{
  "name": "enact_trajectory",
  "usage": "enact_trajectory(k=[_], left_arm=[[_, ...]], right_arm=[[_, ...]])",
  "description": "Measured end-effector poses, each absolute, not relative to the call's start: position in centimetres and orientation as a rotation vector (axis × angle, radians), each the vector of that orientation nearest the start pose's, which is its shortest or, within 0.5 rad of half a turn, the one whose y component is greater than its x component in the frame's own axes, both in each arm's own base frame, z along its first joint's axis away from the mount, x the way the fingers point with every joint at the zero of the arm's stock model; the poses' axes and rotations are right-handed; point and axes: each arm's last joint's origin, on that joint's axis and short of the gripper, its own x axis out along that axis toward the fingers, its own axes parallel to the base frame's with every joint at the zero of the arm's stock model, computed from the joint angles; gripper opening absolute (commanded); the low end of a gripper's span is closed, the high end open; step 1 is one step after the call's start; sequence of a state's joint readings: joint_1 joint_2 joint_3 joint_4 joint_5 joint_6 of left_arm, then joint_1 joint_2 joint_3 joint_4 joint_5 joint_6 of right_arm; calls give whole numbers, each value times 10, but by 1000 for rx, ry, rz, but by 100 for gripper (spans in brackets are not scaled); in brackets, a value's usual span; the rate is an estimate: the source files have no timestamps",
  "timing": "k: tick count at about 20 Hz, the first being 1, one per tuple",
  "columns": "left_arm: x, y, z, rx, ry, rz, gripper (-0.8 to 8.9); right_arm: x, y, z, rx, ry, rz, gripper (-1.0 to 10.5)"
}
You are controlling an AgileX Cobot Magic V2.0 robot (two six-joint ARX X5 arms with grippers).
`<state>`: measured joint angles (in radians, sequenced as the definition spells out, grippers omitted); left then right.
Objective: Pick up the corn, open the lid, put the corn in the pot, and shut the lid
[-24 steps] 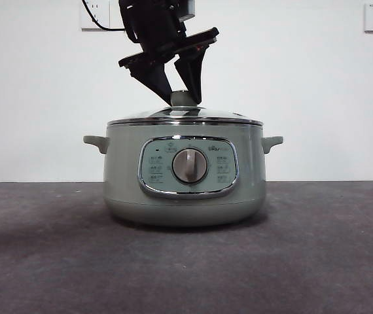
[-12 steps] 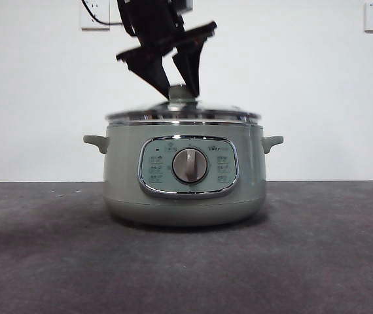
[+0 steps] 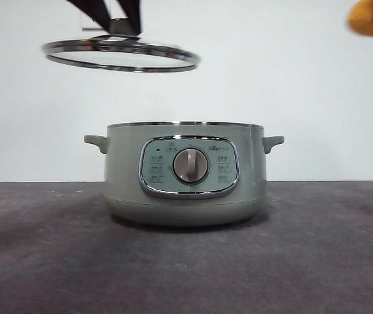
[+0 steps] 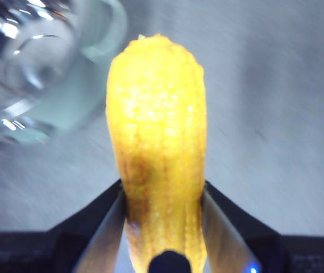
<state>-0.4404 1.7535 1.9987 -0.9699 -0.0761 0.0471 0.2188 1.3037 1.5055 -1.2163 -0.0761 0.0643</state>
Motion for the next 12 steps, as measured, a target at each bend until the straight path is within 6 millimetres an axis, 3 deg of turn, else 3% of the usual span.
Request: enact_trajectory(k=[7, 12], left_arm=[[327, -90, 433, 213, 706, -223, -9], [332, -56, 430, 195, 755, -137, -9]], right_arm=[[289, 148, 335, -79, 1073, 416, -8], [328, 216, 339, -118, 1012, 526, -8]])
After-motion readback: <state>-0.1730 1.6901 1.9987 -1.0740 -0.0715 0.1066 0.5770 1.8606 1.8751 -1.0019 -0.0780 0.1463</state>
